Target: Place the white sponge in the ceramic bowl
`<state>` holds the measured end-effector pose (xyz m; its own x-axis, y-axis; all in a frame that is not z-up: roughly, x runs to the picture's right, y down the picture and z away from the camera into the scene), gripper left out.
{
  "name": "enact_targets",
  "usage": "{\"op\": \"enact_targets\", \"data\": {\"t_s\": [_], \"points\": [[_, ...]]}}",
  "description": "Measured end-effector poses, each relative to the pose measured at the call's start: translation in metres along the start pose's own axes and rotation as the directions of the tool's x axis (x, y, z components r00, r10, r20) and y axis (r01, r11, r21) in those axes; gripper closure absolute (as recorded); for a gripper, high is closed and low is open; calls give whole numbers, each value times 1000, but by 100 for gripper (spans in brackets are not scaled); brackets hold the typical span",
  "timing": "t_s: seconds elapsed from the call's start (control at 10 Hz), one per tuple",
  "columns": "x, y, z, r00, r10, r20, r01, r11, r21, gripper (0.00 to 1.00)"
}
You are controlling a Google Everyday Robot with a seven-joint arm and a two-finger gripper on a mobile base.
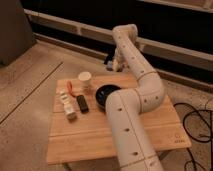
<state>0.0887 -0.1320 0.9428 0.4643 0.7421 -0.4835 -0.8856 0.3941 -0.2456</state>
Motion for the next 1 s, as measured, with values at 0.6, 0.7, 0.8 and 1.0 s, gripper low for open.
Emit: {"op": "enact_targets", "data": {"t_s": [0.6,0.7,0.8,1.0], "points": [[-23,52,24,995,-90,-40,90,996,4,100],[-27,56,22,993,-109,-43,110,994,25,100],[-28,57,22,992,-120,-46,121,992,37,100],[-27,58,16,986,-160,-48,163,984,73,100]]}}
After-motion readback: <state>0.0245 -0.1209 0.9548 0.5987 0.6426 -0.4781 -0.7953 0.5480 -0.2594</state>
